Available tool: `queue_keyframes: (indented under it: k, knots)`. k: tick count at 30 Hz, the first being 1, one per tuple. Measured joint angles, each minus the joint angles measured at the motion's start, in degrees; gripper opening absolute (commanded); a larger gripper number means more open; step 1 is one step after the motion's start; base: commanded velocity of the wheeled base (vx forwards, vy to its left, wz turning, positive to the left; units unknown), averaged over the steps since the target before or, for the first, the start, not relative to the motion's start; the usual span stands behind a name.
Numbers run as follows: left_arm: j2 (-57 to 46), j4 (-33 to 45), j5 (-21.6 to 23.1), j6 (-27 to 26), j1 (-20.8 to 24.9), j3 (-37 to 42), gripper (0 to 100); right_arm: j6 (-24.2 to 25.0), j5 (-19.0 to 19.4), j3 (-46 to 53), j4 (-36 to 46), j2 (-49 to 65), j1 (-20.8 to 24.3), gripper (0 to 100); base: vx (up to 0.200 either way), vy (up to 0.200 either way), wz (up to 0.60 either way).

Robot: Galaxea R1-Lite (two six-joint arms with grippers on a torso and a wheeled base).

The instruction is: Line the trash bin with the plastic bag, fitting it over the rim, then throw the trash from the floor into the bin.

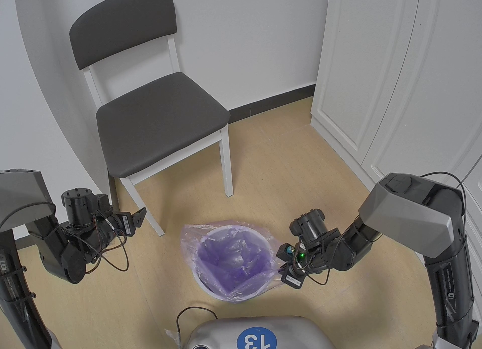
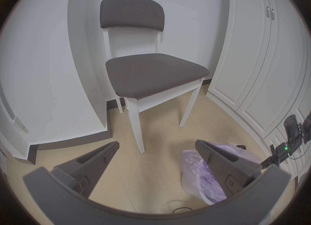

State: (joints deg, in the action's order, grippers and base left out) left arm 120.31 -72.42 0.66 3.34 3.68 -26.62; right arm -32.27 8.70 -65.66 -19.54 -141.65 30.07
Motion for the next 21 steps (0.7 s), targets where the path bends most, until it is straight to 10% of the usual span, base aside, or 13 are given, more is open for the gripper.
queue_keyframes:
  k: [21]
  knots:
    - [5.18, -2.55, 0.02, -0.04, 1.02, -0.41, 100, -4.53, 5.03, -14.38, 0.35, -3.05, -10.98, 0, 0.0, 0.0, 0.0]
